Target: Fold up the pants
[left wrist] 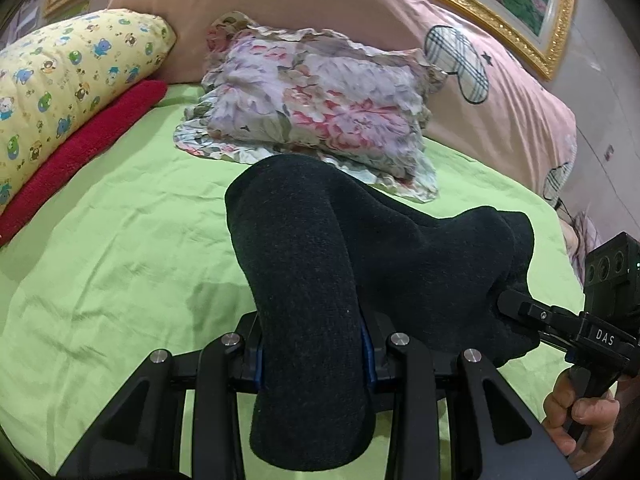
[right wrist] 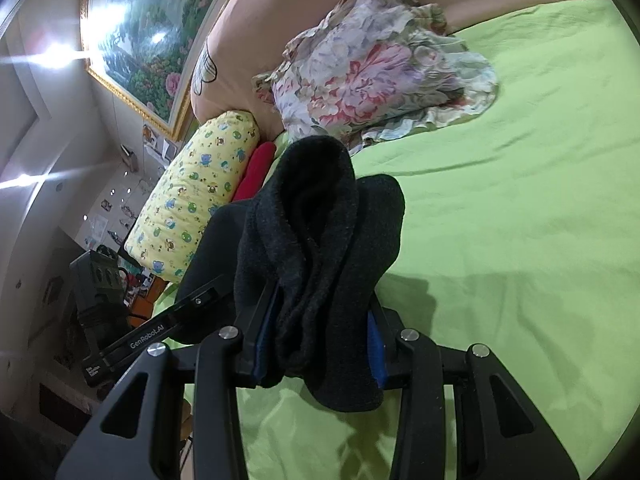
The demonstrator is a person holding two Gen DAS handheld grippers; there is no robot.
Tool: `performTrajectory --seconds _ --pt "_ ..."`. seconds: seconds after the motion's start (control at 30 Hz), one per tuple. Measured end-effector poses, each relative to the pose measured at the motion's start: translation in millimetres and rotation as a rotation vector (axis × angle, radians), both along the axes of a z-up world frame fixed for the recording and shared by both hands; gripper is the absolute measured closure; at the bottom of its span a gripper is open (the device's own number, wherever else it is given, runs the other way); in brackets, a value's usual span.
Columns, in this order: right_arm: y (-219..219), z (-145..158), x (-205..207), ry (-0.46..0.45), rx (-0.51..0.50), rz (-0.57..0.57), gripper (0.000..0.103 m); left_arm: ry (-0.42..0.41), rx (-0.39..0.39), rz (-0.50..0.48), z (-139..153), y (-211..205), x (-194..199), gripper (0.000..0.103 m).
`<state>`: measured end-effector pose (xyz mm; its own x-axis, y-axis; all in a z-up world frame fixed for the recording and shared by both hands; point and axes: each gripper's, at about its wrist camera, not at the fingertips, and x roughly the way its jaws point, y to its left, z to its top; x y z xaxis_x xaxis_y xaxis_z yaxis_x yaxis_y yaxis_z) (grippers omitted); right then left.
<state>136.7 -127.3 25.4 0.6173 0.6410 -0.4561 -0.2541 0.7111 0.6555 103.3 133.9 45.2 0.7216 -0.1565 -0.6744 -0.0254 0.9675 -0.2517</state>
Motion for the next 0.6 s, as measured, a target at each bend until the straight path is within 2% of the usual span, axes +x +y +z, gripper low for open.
performTrajectory --seconds 0.6 --pt "3 -15 54 0.055 -0.069 0.034 0.062 0.039 0.0 0.035 -24 5 39 0.068"
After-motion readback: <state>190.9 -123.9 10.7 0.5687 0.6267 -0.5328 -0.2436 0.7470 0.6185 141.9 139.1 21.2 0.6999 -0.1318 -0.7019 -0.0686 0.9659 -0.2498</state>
